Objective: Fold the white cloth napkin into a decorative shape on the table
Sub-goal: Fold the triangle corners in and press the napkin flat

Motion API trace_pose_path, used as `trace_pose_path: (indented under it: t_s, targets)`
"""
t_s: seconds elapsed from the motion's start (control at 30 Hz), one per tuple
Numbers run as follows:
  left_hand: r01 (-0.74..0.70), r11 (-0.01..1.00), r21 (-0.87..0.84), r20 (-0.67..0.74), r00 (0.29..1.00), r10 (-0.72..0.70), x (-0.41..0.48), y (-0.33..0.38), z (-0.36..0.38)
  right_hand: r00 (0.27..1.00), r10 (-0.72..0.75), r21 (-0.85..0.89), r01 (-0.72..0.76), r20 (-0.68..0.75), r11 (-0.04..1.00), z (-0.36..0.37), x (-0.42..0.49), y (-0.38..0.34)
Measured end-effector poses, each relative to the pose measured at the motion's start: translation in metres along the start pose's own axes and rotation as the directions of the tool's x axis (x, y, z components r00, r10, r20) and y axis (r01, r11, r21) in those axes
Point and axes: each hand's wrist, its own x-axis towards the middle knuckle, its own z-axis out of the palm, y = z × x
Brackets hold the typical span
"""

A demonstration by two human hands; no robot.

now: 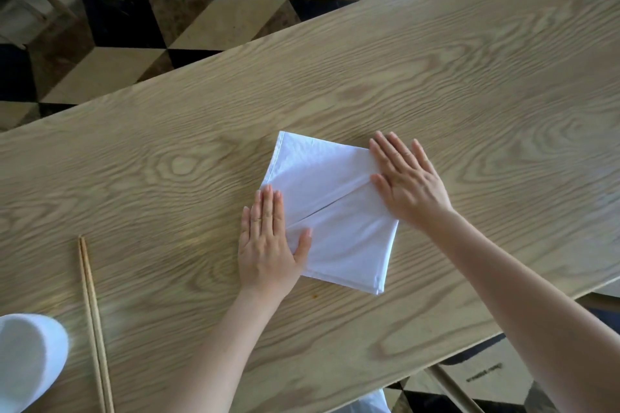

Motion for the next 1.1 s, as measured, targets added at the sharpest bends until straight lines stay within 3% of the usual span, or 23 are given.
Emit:
trace_pose_path:
  t_s: [0.2, 0.3, 0.4, 0.6, 0.87, 1.0, 1.1]
  targets:
    - [0.141, 0.990, -0.002, -0.057, 0.988, -0.141, -0.002, -0.007, -0.008, 0.993, 0.115, 0.030, -0.115, -0.026, 0.993, -0.013, -0.004, 0.013]
    - [0.034, 0.998, -0.054, -0.119, 0.992, -0.040, 0.007, 0.013, -0.012, 0.993, -0.084, 0.111, 0.092, -0.081, 0.989, -0.021, -0.002, -0.025]
    - [-0.054, 0.996, -0.075, -0.112, 0.993, 0.046, 0.018, 0.036, -0.003, 0.935, -0.355, 0.199, 0.345, 0.016, 0.917, -0.011, 0.015, -0.075]
    - [0.013, 0.999, -0.033, -0.039, 0.999, -0.014, 0.019, 0.037, 0.006, 0.880, -0.464, 0.084, 0.457, 0.104, 0.885, 0.005, 0.070, -0.080]
    - [-0.045, 0.998, -0.051, -0.027, 0.999, 0.044, 0.019, 0.035, 0.003, 0.920, -0.385, 0.036, 0.383, 0.078, 0.923, 0.002, 0.101, -0.079]
    - [-0.105, 0.990, -0.089, -0.084, 0.992, 0.098, 0.013, 0.001, 0.003, 0.944, -0.329, 0.109, 0.331, -0.035, 0.937, -0.005, 0.063, -0.077]
    - [-0.130, 0.990, -0.047, -0.113, 0.986, 0.124, 0.001, -0.020, 0.003, 0.942, -0.336, 0.106, 0.334, -0.009, 0.936, 0.002, 0.023, -0.063]
